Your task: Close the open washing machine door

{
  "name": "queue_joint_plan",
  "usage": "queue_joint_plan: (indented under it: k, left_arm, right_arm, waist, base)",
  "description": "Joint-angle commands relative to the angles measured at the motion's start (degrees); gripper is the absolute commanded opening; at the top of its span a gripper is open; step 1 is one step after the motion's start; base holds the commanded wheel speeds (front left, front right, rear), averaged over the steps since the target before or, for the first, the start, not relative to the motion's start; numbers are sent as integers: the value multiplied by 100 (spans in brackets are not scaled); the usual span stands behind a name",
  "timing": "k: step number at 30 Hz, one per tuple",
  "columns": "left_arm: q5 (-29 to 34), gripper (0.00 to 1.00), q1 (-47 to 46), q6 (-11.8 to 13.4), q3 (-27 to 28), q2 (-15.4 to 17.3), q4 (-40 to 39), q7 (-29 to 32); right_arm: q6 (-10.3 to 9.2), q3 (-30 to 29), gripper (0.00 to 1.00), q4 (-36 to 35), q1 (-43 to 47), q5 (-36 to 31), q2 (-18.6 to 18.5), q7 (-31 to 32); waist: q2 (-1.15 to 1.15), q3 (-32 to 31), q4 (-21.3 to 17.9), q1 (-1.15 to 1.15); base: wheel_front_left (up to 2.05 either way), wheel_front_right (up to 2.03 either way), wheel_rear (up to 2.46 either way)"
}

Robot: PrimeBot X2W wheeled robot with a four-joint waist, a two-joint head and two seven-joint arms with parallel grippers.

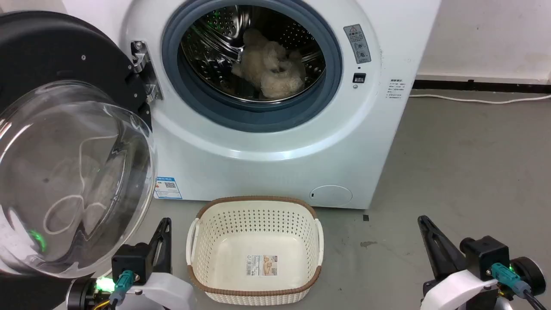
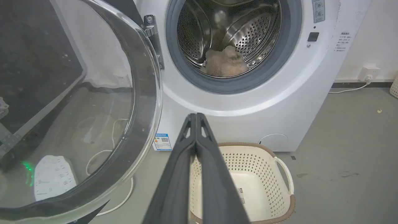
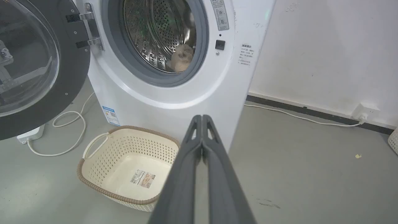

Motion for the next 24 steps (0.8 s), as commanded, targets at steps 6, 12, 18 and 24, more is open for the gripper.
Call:
queue_joint_plan:
  k: [6, 12, 18, 24]
  left_arm:
    - [14, 0, -85, 16, 5, -1, -23, 2]
    - [14, 0, -85, 16, 5, -1, -23, 2]
    - [14, 0, -85, 16, 5, -1, -23, 2]
    - [14, 0, -85, 16, 5, -1, -23, 2]
  right_arm:
    - [5, -1, 0, -25, -67, 35, 18, 3]
    - [5, -1, 0, -25, -67, 35, 18, 3]
    - [5, -1, 0, -25, -67, 35, 18, 3]
    - [5, -1, 0, -25, -67, 35, 18, 3]
  waist:
    - [0, 0, 0, 0]
    - [0, 0, 0, 0]
    - [0, 0, 0, 0]
    - [0, 0, 0, 0]
  base:
    - [0, 0, 0]
    - [0, 0, 0]
    - [0, 0, 0]
    - [0, 0, 0]
